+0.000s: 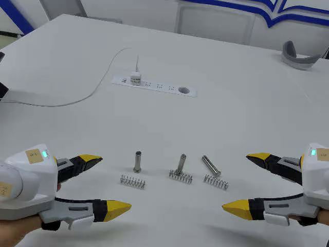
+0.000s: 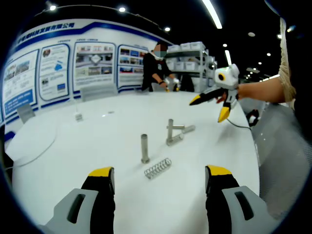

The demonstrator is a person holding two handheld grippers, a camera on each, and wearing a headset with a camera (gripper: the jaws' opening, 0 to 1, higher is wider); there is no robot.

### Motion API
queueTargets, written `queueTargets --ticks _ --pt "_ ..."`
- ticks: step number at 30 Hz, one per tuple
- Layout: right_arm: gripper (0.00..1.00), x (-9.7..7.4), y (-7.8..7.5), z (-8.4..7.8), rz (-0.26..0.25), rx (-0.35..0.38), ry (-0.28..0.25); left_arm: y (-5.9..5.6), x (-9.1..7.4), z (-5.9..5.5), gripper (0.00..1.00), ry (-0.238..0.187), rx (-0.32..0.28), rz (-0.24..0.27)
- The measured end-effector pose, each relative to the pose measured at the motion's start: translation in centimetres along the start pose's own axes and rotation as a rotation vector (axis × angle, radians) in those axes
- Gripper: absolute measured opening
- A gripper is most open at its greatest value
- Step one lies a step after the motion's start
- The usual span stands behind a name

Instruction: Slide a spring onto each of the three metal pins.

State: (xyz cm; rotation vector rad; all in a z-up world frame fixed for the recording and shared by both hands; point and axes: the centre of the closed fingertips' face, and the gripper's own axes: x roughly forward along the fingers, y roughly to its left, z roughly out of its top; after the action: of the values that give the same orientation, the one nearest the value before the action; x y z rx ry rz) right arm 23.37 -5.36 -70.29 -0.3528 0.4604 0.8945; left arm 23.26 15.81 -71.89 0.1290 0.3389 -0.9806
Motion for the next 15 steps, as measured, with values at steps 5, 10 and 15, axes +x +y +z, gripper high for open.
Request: queueTargets --ticks 5,10,15 --pt "0.83 -0.01 -0.02 -0.03 -0.004 0.004 0.001 0.04 0.00 0.00 0.78 -0.001 0.000 0.001" --pt "0.83 -0.04 -0.03 -0.16 -0.006 0.007 0.006 0.05 0.04 0.06 0.79 -0.004 -0.002 0.000" --pt "0.83 -0.07 -0.14 -0.26 -0.009 0.011 0.009 0.02 0.10 0.04 0.79 -0.004 -0.001 -0.001"
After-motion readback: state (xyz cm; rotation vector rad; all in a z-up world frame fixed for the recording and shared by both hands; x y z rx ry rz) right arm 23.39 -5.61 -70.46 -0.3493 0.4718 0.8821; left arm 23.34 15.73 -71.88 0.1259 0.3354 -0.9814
